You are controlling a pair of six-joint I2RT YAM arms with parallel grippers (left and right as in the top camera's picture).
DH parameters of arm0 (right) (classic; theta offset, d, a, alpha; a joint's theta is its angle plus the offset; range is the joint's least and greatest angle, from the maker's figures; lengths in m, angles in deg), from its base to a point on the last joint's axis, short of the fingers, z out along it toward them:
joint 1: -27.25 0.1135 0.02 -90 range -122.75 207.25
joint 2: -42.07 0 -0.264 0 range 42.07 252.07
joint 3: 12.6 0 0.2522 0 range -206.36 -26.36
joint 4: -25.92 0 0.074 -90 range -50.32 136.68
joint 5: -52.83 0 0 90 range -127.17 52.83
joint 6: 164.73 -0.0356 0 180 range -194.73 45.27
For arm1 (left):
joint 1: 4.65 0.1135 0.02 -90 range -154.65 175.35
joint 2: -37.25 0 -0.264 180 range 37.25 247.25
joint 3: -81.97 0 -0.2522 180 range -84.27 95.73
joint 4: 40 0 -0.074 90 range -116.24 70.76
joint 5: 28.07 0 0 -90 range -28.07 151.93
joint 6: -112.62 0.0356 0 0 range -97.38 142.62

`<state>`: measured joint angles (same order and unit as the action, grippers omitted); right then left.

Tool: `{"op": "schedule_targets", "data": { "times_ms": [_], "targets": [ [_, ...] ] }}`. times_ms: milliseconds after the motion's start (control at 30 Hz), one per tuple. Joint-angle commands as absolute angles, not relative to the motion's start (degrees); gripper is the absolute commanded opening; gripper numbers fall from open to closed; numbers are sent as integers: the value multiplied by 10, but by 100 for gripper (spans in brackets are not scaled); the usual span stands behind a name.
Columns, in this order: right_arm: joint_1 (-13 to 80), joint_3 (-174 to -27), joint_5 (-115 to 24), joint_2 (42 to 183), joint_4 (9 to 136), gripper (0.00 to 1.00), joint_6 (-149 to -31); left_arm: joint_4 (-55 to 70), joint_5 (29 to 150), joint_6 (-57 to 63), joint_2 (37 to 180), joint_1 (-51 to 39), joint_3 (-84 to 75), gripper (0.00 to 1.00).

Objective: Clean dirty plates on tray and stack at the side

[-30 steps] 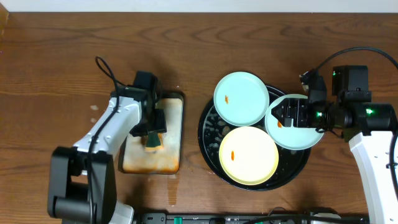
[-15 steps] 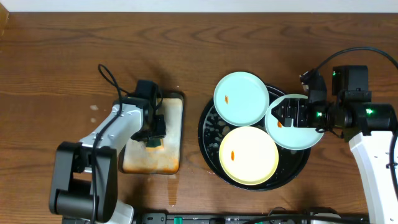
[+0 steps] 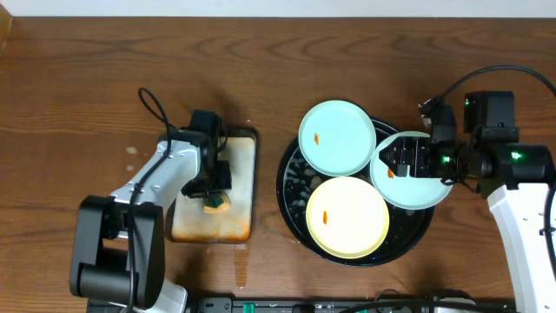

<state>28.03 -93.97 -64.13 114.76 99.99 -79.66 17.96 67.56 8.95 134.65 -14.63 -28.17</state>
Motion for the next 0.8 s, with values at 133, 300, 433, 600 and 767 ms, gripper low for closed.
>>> {"op": "schedule_targets", "data": {
  "times_ms": [133,300,433,600,767],
  "targets": [
    [281,-949,-639,1148,997,79,-794,184,673,88,1318,-148,-234,7],
    [281,-949,-635,1148,997,79,-794,154,673,88,1328,-148,-263,7],
    [281,-949,-624,1148,997,79,-794,121,673,88,1341,-148,-292,8],
    [281,-949,-624,1148,997,79,-794,111,672,88,1363,-148,-302,7],
    [281,-949,-625,1148,997,79,-794,99,673,89,1372,-148,-302,8]
  ]
}}
